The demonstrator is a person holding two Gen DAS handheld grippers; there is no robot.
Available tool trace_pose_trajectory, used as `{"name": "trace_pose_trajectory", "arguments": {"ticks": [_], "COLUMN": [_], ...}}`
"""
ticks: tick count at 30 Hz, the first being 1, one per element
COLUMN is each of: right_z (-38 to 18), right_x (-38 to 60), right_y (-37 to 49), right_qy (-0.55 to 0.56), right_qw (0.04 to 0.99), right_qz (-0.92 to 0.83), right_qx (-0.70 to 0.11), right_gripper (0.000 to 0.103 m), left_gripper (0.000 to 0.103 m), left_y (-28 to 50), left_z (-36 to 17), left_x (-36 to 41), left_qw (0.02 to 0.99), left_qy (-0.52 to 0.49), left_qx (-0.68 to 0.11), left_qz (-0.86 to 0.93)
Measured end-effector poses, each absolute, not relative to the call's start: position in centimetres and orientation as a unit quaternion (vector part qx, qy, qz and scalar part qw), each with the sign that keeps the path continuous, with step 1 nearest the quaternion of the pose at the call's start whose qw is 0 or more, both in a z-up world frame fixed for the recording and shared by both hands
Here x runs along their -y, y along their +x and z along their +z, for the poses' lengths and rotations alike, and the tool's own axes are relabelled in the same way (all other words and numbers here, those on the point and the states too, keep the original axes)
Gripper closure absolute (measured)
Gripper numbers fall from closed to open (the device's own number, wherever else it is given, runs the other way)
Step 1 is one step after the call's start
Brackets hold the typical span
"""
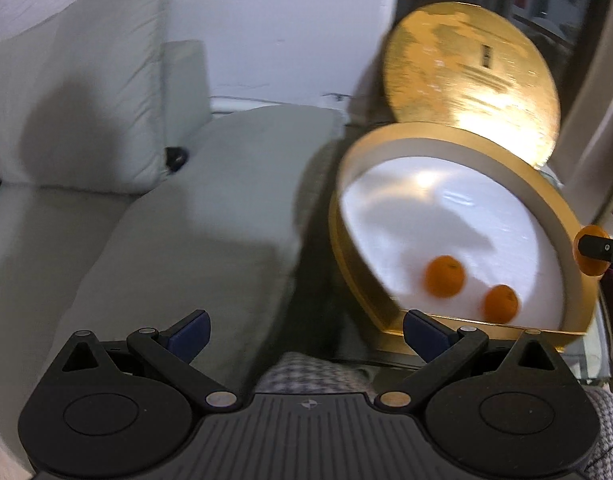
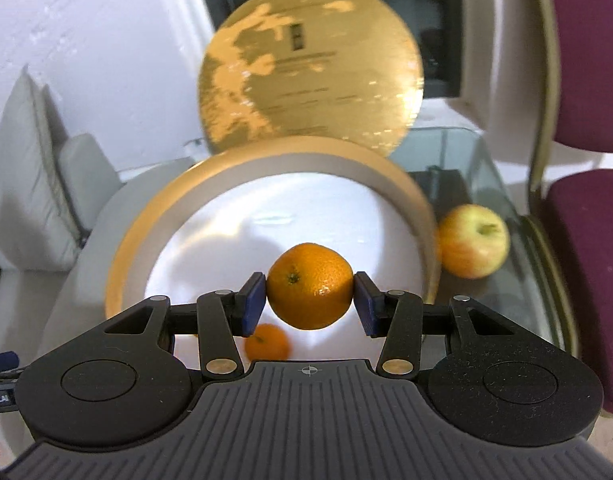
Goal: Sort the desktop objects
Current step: 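Lower the last mandarin into the gold box and open the right gripper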
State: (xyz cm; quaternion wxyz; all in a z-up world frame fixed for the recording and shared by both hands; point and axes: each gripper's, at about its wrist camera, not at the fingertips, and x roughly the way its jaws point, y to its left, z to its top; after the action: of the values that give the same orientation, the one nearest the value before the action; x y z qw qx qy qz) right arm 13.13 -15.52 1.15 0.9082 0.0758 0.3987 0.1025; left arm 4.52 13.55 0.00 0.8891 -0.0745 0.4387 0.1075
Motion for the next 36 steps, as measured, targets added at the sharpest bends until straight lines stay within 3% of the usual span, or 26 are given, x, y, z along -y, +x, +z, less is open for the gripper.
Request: {"name": "trace_pose_trajectory", "arguments": {"ticks": [21, 36], "right_z": [-7.4, -5.6], "right_x": [8.7, 9.9], "right_y": [21.1, 21.0], "right_qy": [0.009, 0.026], "right_qw": [0.866, 0.877], "right_qz": [0.095, 0.1], "right_qx": [-0.492, -0.47], "right_gripper": [0.054, 0.047], "left_gripper": [0.001, 0.001], "left_y": [6.6, 5.5], "left_z": [-4.0, -1.8], "left_x": [-16.6, -13.9], "left_qw": [0.857, 0.87], "left_qy": [-0.1, -0.073], "left_qx": [-0.489, -0.473], "left_qz": [0.125, 0.119]}}
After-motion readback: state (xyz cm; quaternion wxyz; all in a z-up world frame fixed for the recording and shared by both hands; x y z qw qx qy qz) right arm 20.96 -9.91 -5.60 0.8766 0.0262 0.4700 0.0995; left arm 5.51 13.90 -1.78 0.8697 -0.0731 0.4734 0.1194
